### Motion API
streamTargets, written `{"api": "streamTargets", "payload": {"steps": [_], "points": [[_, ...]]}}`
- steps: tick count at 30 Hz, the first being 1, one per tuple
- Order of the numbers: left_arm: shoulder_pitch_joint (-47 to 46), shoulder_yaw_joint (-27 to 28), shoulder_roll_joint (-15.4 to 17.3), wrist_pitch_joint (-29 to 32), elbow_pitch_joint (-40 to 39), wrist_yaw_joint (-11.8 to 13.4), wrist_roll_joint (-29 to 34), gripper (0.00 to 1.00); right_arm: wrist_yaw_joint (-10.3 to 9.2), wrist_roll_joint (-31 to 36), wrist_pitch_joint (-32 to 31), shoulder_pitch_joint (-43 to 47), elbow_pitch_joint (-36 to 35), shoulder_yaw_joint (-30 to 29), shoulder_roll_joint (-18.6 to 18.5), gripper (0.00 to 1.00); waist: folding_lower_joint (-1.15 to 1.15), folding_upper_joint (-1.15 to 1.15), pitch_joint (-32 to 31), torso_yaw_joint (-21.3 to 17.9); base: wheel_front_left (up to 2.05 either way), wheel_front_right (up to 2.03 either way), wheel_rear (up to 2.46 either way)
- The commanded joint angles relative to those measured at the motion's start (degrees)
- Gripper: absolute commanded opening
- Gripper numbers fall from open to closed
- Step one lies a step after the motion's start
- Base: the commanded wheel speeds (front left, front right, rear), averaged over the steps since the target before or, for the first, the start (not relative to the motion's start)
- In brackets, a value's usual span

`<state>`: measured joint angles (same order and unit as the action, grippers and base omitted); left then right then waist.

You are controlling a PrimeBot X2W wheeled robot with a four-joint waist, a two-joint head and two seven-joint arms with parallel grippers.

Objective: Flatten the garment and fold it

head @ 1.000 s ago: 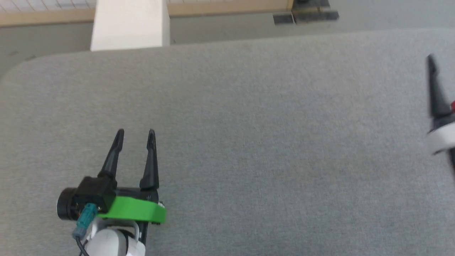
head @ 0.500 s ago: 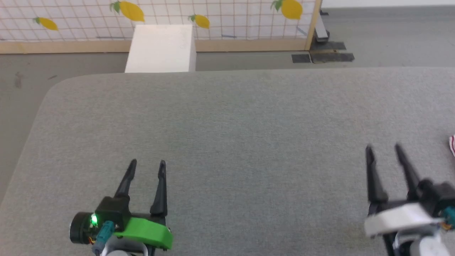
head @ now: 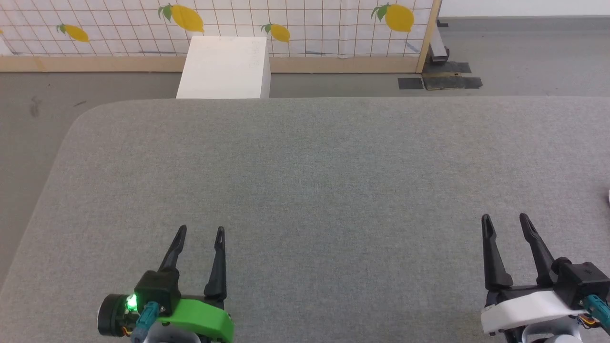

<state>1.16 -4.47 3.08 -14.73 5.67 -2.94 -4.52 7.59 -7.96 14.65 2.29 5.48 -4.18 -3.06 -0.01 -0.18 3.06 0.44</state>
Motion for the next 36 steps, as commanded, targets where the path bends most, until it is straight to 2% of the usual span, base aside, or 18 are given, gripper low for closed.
{"api": "streamTargets", "payload": {"steps": [1,15,21,22,36], "points": [[0.1,0.0,-0.2,-0.3,0.2,0.3,0.7,1.00,-0.10,0.1,0.3,0.3,-0.3,0.2,0.2,1.00,0.01,0.18,0.1,0.1,0.00,0.00,0.00],[0.0,-0.1,-0.2,-0.3,0.3,0.9,0.2,1.00,-0.10,0.1,0.3,0.4,-0.9,0.1,0.2,1.00,0.01,0.18,0.3,0.3,0.00,0.00,0.00],[0.1,0.1,-0.2,-0.3,-0.7,-0.2,-2.2,1.00,-0.10,0.1,0.3,0.3,-1.1,-0.2,0.2,1.00,0.01,0.18,0.3,0.3,0.00,0.00,0.00],[0.0,0.0,0.0,0.0,-0.8,-0.1,-2.2,0.00,0.00,0.0,0.0,0.0,-0.7,-0.2,0.0,0.00,0.01,0.00,0.3,0.3,0.00,0.00,0.00],[-0.1,0.4,0.0,1.2,-1.3,0.2,-1.7,0.00,-0.01,0.6,-1.2,-0.1,-1.1,0.2,0.0,0.00,0.01,0.01,0.0,0.2,0.00,0.00,0.00]]}}
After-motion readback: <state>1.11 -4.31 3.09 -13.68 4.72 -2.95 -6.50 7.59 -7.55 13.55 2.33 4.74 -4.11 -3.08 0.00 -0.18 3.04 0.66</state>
